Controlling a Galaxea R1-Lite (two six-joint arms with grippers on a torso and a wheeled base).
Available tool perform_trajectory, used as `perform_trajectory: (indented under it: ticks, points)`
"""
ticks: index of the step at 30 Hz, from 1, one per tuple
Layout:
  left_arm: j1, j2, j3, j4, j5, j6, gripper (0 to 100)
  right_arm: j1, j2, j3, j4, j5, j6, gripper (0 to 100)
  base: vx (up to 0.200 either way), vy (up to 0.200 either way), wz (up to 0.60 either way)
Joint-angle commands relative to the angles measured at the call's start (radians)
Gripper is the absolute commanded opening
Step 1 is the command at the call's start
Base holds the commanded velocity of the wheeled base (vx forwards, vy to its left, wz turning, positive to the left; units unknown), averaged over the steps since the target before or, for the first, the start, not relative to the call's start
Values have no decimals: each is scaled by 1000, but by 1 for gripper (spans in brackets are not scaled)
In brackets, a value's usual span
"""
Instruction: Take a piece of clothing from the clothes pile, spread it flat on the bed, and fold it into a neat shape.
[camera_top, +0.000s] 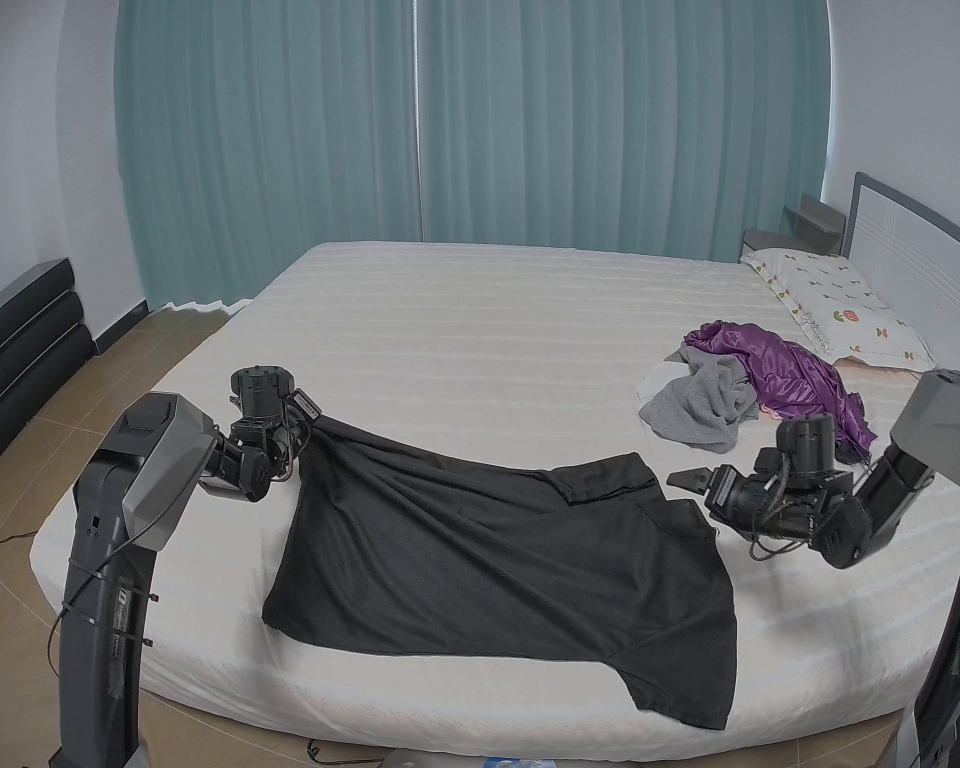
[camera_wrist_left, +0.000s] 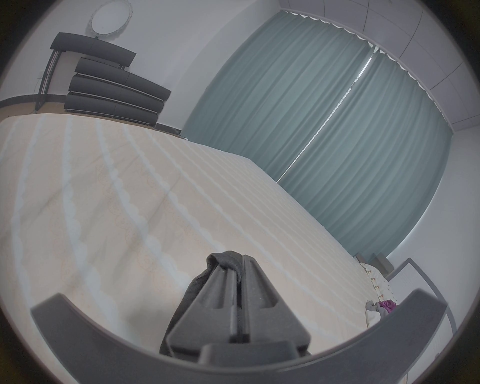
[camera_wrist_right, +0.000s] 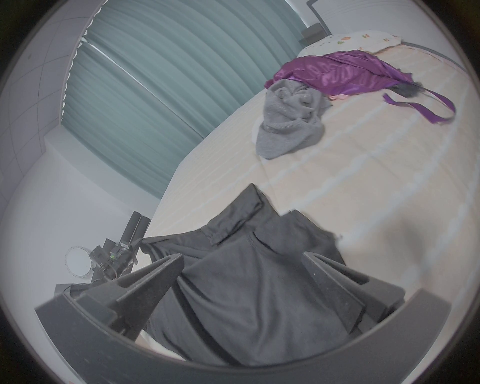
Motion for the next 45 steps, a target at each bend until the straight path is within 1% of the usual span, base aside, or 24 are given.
perform_trajectory:
  ticks: [1,3,4,6,10,15,16,21,25,28,29,37,40,41,42,45]
  points:
    - [-12,-98,109,1,-1,5,0,51,195,-320,204,-57,-3,100,0,0,0]
    - [-14,-103,121,1,-1,5,0,51,214,-374,247,-57,-3,100,0,0,0]
    - [-14,-107,138,1,-3,5,0,46,250,-443,294,-55,-5,100,0,0,0]
    - [-15,-109,147,1,-3,5,0,45,298,-506,322,-57,-13,100,0,0,0]
    - [-23,-115,177,-5,-3,5,0,43,370,-597,333,-57,-43,100,0,0,0]
    - [-29,-119,178,0,-3,5,0,34,425,-701,393,-57,-49,100,0,0,0]
    - [-35,-121,178,0,-3,3,0,28,450,-748,399,-58,-51,100,0,0,0]
    - [-38,-119,178,0,-3,3,0,17,476,-816,436,-61,-59,100,0,0,0]
    - [-38,-113,180,1,-3,3,0,17,516,-887,457,-81,-62,100,0,0,0]
    - [-38,-112,180,0,-3,3,0,17,523,-900,460,-87,-62,100,0,0,0]
    - [-38,-110,180,0,-3,3,0,19,525,-900,460,-87,-62,0,0,0,0]
    - [-38,-107,180,-2,-1,3,0,19,520,-911,437,-84,-45,0,0,0,0]
    - [-35,-103,177,-3,-1,5,0,16,519,-931,405,-92,-14,0,0,0,0]
    - [-35,-100,174,-3,-1,5,0,14,514,-931,388,-94,18,0,0,0,0]
    - [-34,-100,172,-3,0,5,0,11,513,-934,376,-94,32,0,0,0,0]
    - [-29,-100,167,-5,0,5,0,2,511,-937,336,-98,40,0,0,0,0]
